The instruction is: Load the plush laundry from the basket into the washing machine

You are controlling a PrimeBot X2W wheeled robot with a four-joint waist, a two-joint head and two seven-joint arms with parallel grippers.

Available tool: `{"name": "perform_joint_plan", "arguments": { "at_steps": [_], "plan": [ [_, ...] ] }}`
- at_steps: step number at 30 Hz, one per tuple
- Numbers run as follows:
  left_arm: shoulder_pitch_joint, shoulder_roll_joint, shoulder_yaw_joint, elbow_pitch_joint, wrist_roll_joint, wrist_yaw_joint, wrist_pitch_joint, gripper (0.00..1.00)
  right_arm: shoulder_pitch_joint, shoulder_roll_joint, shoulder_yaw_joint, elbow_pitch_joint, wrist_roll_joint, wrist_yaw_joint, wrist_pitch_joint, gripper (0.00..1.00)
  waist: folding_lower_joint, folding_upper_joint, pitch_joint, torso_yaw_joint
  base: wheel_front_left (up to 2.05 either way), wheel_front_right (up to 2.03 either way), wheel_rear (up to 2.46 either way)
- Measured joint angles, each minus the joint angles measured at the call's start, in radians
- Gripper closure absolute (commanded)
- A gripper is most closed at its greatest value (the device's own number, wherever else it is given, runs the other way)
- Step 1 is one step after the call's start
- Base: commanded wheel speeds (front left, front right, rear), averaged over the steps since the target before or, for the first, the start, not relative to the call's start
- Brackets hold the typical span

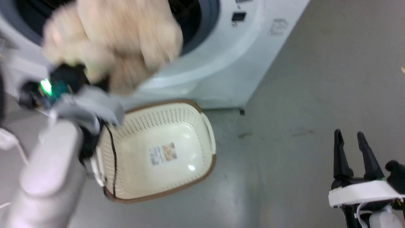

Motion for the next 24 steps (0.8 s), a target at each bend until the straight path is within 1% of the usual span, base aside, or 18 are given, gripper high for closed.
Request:
{"name": "perform_joint_plan", "arguments": {
  "at_steps": [1, 2, 6, 9, 12, 14, 19, 20, 24],
  "plan": [
    [-0.035, 0.008, 0.005, 0.002, -0.005, -0.005, 0.024, 1.0, -0.007, 0.0, 0.002, -0.002, 0.005, 0.0, 0.0, 0.0, 0.0001, 0.0, 0.018, -0.009, 0.0, 0.0, 0.0],
    [-0.146, 0.028, 0.012, 0.02, -0.008, -0.017, 0.095, 1.0, -0.025, 0.0, 0.006, -0.007, 0.022, 0.0, 0.0, 0.0, 0.0001, 0.0, 0.073, -0.036, 0.0, 0.0, 0.0],
    [-0.306, 0.068, 0.013, 0.08, 0.002, -0.046, 0.175, 1.0, -0.057, 0.0, 0.018, -0.014, 0.048, 0.0, 0.0, 0.0, 0.0001, 0.0, 0.149, -0.071, 0.0, 0.0, 0.0],
    [-0.441, 0.1, 0.009, 0.155, 0.021, -0.072, 0.222, 1.0, -0.078, 0.0, 0.032, -0.015, 0.067, 0.0, 0.0, 0.0, 0.0002, 0.0, 0.207, -0.097, 0.0, 0.0, 0.0],
    [-0.576, 0.121, 0.0, 0.24, 0.042, -0.087, 0.249, 1.0, -0.092, 0.0, 0.046, -0.016, 0.086, 0.0, 0.0, 0.0, 0.0002, 0.0, 0.26, -0.122, 0.0, 0.0, 0.0],
    [-0.657, 0.131, -0.008, 0.296, 0.06, -0.089, 0.261, 1.0, -0.101, 0.0, 0.056, -0.016, 0.097, 0.0, 0.0, 0.0, 0.0002, 0.0, 0.292, -0.14, 0.0, 0.0, 0.0],
    [-0.815, 0.14, -0.029, 0.432, 0.1, -0.097, 0.273, 1.0, -0.125, 0.0, 0.079, -0.018, 0.119, 0.0, 0.0, 0.0, 0.0001, 0.0, 0.357, -0.18, 0.0, 0.0, 0.0],
    [-0.869, 0.141, -0.049, 0.516, 0.111, -0.113, 0.297, 1.0, -0.131, 0.0, 0.084, -0.022, 0.128, 0.0, 0.0, 0.0, 0.0001, 0.0, 0.386, -0.198, 0.0, 0.0, 0.0],
    [-0.912, 0.138, -0.07, 0.598, 0.111, -0.132, 0.31, 1.0, -0.134, 0.0, 0.085, -0.023, 0.133, 0.0, 0.0, 0.0, 0.0001, 0.0, 0.412, -0.209, 0.0, 0.0, 0.0]
  ]
}}
